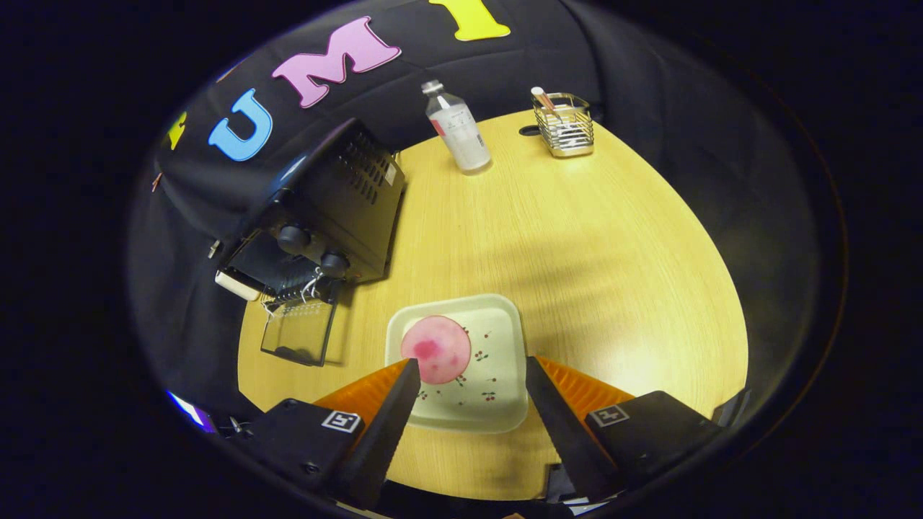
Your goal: Open the toaster oven, put the food inside, and close the toaster oven door.
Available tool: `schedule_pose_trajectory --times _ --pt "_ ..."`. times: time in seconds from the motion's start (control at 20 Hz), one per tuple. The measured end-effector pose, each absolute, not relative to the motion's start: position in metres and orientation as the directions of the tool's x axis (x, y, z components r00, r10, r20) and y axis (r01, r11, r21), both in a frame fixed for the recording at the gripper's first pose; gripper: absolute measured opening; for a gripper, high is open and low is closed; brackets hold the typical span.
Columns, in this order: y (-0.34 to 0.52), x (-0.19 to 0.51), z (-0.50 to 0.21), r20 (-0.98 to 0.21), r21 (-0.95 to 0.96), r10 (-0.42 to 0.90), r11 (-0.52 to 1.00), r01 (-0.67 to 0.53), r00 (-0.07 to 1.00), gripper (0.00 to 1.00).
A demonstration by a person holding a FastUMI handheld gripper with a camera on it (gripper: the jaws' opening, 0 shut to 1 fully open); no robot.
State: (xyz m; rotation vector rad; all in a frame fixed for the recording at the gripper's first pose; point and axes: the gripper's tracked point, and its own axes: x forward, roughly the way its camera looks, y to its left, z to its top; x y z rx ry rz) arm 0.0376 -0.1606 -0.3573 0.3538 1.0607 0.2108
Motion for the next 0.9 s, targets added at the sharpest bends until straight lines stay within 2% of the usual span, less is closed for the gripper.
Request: schedule_pose_trajectory --times 0.45,0.55,0.65,0.7,0.8,0.9 --pt "-0.155 0.038 -0.401 -0.821 0.444 0.385 0.895 0.047 0.422 0.97" --pt "-0.152 0.037 -0.4 -0.811 0.474 0.409 0.879 0.06 0.417 0.86" --pt "-0.155 0.036 -0.406 -0.821 0.465 0.404 0.883 0.061 0.404 0.85" --pt "-0.155 0.035 -0.407 -0.821 0.461 0.4 0.886 0.058 0.407 0.79" --pt "-0.148 0.033 -0.409 -0.827 0.46 0.405 0.886 0.056 0.391 0.59" --pt "-0.146 0.032 -0.413 -0.839 0.426 0.379 0.904 0.037 0.391 0.48"
